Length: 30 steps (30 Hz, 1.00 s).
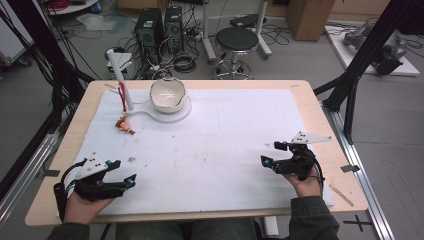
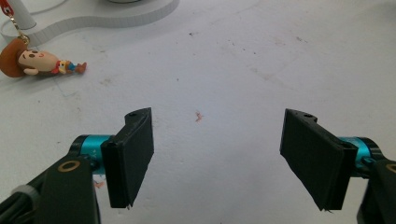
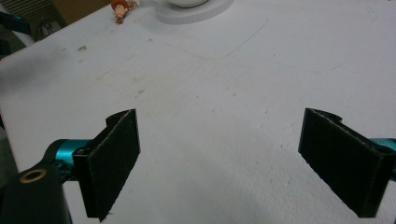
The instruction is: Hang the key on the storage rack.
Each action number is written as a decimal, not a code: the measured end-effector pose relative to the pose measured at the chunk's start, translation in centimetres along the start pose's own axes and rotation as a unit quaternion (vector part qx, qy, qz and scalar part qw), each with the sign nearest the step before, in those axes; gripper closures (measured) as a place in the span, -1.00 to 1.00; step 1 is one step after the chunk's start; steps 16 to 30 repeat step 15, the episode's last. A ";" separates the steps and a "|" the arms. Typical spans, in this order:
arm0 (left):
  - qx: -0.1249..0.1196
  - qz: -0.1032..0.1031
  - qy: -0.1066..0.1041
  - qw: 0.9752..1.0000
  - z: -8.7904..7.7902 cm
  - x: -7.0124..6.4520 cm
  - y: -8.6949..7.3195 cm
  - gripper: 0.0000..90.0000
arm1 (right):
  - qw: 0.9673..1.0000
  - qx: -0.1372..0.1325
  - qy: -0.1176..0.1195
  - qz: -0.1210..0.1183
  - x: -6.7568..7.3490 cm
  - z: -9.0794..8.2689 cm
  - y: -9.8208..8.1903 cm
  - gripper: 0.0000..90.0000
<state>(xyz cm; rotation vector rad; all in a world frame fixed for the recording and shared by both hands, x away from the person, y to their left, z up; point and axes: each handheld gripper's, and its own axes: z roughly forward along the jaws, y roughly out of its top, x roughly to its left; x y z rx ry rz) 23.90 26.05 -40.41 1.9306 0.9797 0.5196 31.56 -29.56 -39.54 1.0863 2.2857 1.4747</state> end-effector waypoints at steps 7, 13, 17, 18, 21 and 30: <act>0.000 0.000 -0.002 1.000 0.1 0.0 0.0 -0.41 | 1.000 0.003 -0.004 -0.001 0.4 -0.6 -0.7 -0.74; 0.000 0.001 -0.004 1.000 0.1 -0.1 0.0 -0.41 | 1.000 0.004 -0.004 -0.004 0.7 -0.9 -0.9 -0.74; 0.001 0.002 -0.004 1.000 0.2 -0.1 0.0 -0.41 | 1.000 0.003 -0.004 -0.003 0.7 -1.0 -1.0 -0.74; 0.001 0.002 -0.004 1.000 0.2 -0.1 0.0 -0.41 | 1.000 0.003 -0.004 -0.003 0.7 -1.0 -1.0 -0.74; 0.001 0.002 -0.004 1.000 0.2 -0.1 0.0 -0.41 | 1.000 0.003 -0.004 -0.003 0.7 -1.0 -1.0 -0.74; 0.001 0.002 -0.004 1.000 0.2 -0.1 0.0 -0.41 | 1.000 0.003 -0.004 -0.003 0.7 -1.0 -1.0 -0.74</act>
